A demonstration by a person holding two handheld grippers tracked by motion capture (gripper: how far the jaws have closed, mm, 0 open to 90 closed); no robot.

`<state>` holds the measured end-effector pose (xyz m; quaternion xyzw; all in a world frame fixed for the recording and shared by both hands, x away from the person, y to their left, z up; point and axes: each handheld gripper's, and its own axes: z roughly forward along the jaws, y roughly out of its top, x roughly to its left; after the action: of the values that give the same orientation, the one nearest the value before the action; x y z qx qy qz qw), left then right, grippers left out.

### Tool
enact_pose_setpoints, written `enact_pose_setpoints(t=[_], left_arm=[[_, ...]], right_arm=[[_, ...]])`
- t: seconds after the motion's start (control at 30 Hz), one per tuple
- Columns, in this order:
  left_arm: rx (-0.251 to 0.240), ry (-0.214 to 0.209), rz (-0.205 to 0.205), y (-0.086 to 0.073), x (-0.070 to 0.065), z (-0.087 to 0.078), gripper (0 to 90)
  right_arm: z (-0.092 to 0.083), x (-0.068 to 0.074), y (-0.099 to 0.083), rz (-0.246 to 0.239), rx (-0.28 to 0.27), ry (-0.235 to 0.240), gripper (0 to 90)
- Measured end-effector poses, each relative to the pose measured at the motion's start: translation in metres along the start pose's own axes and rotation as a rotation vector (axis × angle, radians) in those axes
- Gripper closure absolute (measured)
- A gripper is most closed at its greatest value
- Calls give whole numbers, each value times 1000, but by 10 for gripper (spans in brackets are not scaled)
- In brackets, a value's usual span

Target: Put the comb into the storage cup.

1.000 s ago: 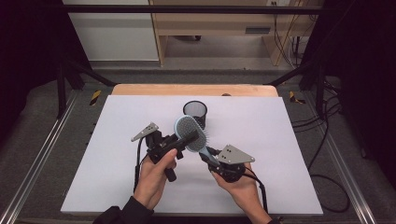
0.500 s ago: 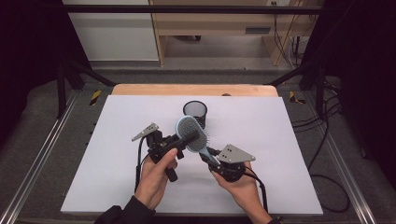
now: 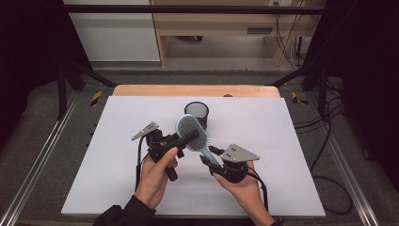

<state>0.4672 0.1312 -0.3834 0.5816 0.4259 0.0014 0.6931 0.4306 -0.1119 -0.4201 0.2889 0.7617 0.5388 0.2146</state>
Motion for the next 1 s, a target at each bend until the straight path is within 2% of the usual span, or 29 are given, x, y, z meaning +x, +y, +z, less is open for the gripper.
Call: enact_pose_setpoints(t=[0.2, 0.37, 0.4, 0.47, 0.57, 0.7, 0.8, 0.83, 0.87, 1.0], left_arm=[[-16, 40, 63, 9, 2, -5, 514], [-30, 70, 96, 13, 4, -6, 513], [-30, 76, 102, 13, 4, -6, 513], [-38, 83, 99, 16, 5, -7, 513], [-35, 88, 118, 21, 5, -6, 512], [-31, 90, 137, 33, 6, -3, 511], [-13, 98, 183, 42, 5, 2, 511], [-9, 101, 191, 44, 4, 3, 511], [-4, 103, 196, 45, 4, 4, 511], [9, 102, 220, 51, 1, 10, 511]], right_arm=[[-5, -10, -2, 57, -8, -4, 351], [-6, -22, -10, 104, -8, -19, 232], [-7, -25, -11, 106, -5, -38, 226], [-11, -29, -12, 125, -5, -42, 208], [-17, -35, -13, 161, -40, -43, 166], [-21, -42, -16, 135, -79, -84, 127], [-25, -46, -22, 134, -66, -104, 127], [-27, -48, -23, 137, -60, -111, 127], [-31, -50, -24, 133, -43, -141, 130], [-41, -50, -25, 133, -44, -167, 131]])
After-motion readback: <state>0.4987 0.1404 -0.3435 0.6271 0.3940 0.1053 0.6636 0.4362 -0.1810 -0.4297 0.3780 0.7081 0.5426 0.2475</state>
